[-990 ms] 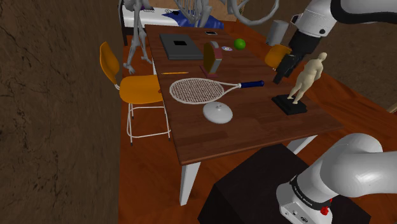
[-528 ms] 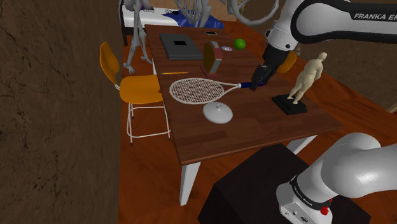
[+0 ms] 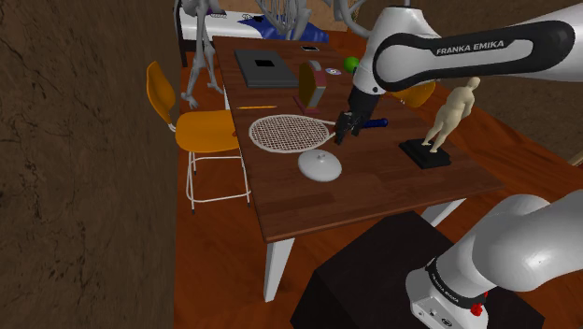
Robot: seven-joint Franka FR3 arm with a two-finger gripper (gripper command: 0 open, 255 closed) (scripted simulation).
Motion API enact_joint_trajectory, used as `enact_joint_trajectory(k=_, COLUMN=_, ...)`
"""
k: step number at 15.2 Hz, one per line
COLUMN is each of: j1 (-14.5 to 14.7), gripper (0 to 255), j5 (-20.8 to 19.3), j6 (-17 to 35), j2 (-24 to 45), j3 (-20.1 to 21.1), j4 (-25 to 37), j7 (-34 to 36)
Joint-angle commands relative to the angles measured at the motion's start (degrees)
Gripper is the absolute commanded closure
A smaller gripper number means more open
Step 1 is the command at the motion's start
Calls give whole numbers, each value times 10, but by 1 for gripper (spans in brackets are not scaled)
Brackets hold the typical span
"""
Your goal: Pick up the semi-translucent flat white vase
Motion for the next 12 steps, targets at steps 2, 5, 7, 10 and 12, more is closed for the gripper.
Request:
enact_joint_trajectory(k=2, j1=7, gripper=0, j5=7, j6=50, j2=62, j3=9, j4=12, j7=10)
enact_joint_trajectory(k=5, j1=10, gripper=0, j5=10, j6=78, j2=104, j3=14, j4=27, j7=15)
enact_joint_trajectory(k=7, j1=11, gripper=0, j5=11, j6=94, j2=112, j3=14, j4=18, j7=14)
enact_joint_trajectory(k=10, j1=11, gripper=0, j5=12, j6=119, j2=124, j3=14, j4=6, j7=12)
enact_joint_trajectory(k=12, j1=11, gripper=0, j5=13, j6=140, j2=135, j3=15, j4=-4, j7=11)
